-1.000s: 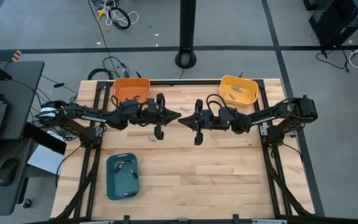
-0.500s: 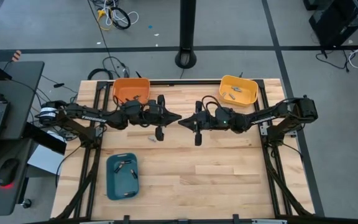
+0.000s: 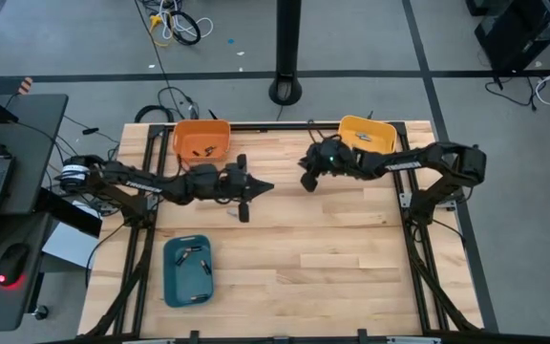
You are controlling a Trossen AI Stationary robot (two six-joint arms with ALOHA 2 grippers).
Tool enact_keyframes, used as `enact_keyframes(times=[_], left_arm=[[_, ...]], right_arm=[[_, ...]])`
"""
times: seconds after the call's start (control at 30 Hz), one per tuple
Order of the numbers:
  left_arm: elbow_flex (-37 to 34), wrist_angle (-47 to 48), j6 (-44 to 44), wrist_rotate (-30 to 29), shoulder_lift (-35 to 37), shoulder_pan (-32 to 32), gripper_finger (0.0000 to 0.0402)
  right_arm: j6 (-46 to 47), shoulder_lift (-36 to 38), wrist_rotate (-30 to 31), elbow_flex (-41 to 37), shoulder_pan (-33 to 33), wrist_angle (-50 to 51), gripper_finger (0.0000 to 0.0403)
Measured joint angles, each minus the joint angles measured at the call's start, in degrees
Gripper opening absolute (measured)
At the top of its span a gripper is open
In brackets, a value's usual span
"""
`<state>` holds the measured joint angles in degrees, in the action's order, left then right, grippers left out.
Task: Sort batteries
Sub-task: Put the small gray battery into the yellow bin
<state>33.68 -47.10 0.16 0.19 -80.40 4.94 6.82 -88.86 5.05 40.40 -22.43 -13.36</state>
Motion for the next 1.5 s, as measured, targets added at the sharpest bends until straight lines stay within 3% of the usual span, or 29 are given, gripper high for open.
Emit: enact_keyframes(times=[0.3,0.43,0.67,0.97,1.1,1.5], left_arm=[[-10.47,-17.21,-2.20,-0.34,0.00,-0.19,0.0007],[-11.44,-18.21,-2.29,-0.33,0.01,-0.19,0.0007],[-11.47,-17.65,-2.27,-0.31,0.02,-0.19,0.0008],[-11.47,-17.02,-2.07,-0.24,0.02,-0.19,0.0009],[-11.47,-16.06,-2.05,-0.13,0.02,-0.19,0.0009],[-11.47,-14.02,-1.94,-0.13,0.02,-0.19,0.0010]], right_arm=[[-2.05,0.02,-2.51,0.00,-7.91,7.82,0.0108],[-2.46,0.02,-2.31,1.49,-9.52,12.37,0.0117],[-6.00,0.02,4.66,9.95,-10.49,26.12,0.0121],[-8.98,-0.82,3.00,24.95,-15.47,42.53,0.0121],[-10.53,-5.48,-2.95,31.27,-17.75,47.33,0.0120],[-14.48,-30.86,1.38,58.66,-18.08,74.23,0.0123]])
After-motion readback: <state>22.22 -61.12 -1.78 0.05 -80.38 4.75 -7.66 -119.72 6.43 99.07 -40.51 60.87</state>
